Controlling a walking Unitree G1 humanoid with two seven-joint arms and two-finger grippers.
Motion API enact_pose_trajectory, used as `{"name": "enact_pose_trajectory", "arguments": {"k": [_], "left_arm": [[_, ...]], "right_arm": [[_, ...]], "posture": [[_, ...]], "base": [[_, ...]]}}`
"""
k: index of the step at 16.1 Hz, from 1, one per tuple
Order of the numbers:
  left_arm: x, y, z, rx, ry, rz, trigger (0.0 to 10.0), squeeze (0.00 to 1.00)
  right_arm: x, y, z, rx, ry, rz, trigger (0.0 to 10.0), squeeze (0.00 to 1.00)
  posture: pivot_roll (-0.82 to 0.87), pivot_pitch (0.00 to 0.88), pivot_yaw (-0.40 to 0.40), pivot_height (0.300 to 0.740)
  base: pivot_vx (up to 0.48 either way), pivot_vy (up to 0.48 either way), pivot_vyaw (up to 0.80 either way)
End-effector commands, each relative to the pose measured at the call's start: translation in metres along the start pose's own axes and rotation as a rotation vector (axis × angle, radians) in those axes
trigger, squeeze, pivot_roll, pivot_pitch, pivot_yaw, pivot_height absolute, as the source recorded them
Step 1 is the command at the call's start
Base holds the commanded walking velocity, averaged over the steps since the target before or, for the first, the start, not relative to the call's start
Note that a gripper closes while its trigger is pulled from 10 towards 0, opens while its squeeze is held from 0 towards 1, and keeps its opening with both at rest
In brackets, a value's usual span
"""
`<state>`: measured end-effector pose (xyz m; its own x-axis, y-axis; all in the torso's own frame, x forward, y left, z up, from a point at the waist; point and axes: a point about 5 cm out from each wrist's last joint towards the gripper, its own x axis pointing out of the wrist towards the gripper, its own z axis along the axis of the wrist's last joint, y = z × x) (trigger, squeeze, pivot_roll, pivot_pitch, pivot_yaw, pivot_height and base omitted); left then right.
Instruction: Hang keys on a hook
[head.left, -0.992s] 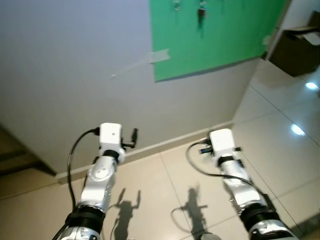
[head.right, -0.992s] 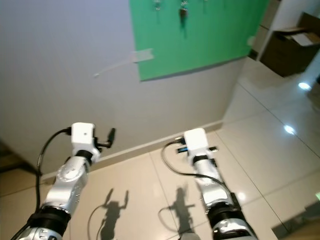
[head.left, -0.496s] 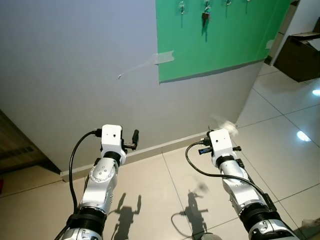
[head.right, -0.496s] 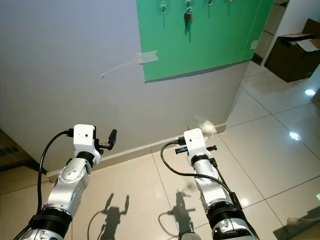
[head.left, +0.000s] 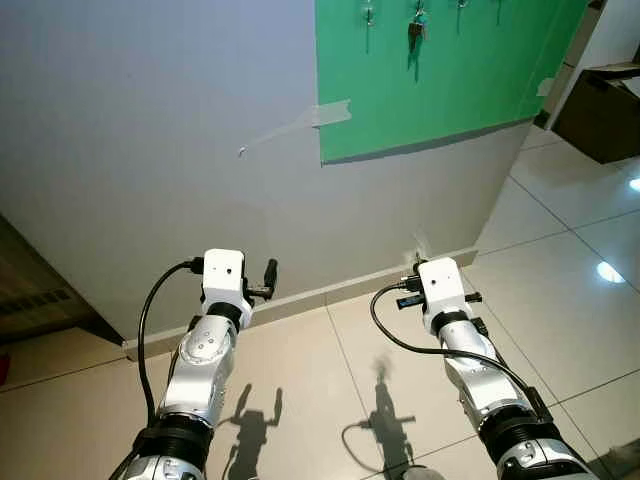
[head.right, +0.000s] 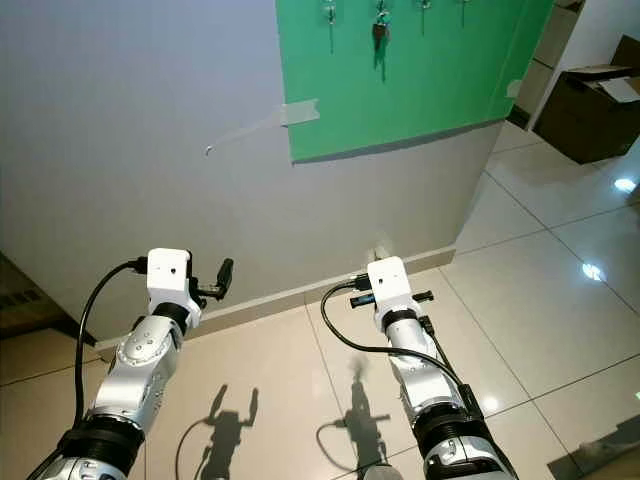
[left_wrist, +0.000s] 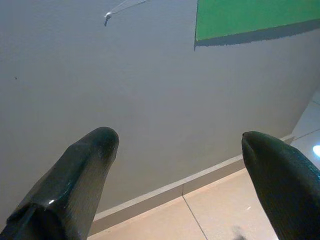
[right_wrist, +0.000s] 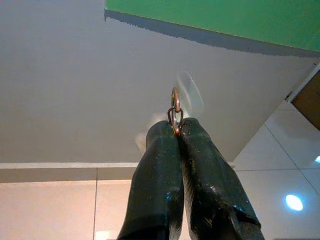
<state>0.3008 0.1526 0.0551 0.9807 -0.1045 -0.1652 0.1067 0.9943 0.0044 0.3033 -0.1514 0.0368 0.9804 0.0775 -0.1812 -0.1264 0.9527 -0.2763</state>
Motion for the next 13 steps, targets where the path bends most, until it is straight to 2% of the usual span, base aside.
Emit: {"name": "enact_pose_trajectory", "arguments": {"k": [1, 13], "left_arm": [[0.0025, -0.0010, 0.0004, 0.022, 0.011, -0.006, 10.0, 0.00], [0.0043, -0.0010, -0.0005, 0.035, 0.018, 0.009, 10.0, 0.00]], "right_arm": [[0.0004, 0.0008, 0.0017, 0.001, -0.006, 0.003, 10.0, 0.00], [0.0004, 0.0025, 0.0024, 0.001, -0.009, 0.015, 10.0, 0.00]], "posture": [[-0.13, 0.000, 0.096, 0.740], [-0.13, 0.000, 0.096, 0.740]], "base": [[0.274, -0.394, 0.00], [0.276, -0.383, 0.00]]}}
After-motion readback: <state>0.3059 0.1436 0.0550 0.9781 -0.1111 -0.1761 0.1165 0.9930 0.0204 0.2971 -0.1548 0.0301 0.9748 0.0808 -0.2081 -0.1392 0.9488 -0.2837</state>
